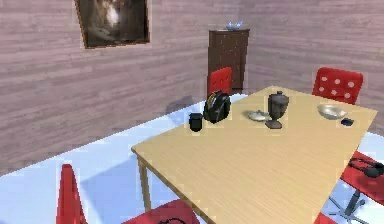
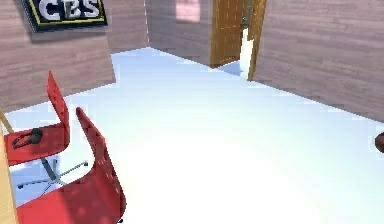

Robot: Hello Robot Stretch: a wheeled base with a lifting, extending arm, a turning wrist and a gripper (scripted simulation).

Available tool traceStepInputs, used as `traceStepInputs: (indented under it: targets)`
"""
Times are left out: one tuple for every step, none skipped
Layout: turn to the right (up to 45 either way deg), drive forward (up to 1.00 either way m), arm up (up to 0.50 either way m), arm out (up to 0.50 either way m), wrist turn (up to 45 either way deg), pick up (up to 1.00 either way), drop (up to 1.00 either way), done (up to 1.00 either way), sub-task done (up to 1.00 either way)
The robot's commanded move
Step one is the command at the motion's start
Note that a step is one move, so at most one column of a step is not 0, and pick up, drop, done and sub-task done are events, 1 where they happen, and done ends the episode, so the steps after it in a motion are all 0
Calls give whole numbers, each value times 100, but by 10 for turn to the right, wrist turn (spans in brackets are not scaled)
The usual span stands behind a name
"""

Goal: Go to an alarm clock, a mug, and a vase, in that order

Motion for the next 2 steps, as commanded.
traceStepInputs:
  targets:
    - [450, 0, 0, 0, 0, 0, 0, 0, 0]
    - [450, 0, 0, 0, 0, 0, 0, 0, 0]
